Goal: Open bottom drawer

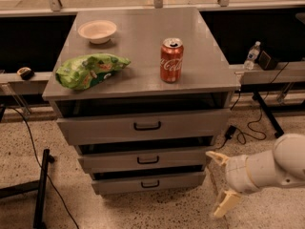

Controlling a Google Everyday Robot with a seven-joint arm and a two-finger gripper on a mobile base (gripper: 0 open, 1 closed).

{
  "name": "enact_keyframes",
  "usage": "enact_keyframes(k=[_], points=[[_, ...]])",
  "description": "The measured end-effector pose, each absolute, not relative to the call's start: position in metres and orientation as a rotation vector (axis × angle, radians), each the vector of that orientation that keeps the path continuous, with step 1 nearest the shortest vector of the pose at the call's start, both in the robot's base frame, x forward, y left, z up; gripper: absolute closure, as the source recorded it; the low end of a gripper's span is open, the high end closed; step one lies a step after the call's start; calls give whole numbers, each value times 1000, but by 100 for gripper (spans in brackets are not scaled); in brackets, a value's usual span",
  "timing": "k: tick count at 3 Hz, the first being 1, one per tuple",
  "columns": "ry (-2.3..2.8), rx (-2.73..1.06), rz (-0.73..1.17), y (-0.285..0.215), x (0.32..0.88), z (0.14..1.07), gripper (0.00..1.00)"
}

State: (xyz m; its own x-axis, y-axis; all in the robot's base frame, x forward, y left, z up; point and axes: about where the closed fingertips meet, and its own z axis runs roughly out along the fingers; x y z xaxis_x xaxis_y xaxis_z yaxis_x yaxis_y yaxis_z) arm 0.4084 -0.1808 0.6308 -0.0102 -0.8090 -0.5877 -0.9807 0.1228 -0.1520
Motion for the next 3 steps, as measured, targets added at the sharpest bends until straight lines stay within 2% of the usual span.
enact_keyframes(k=[1,3], points=[[1721,-1809,440,-158,412,588,0],[1719,-1809,391,-153,426,558,0]])
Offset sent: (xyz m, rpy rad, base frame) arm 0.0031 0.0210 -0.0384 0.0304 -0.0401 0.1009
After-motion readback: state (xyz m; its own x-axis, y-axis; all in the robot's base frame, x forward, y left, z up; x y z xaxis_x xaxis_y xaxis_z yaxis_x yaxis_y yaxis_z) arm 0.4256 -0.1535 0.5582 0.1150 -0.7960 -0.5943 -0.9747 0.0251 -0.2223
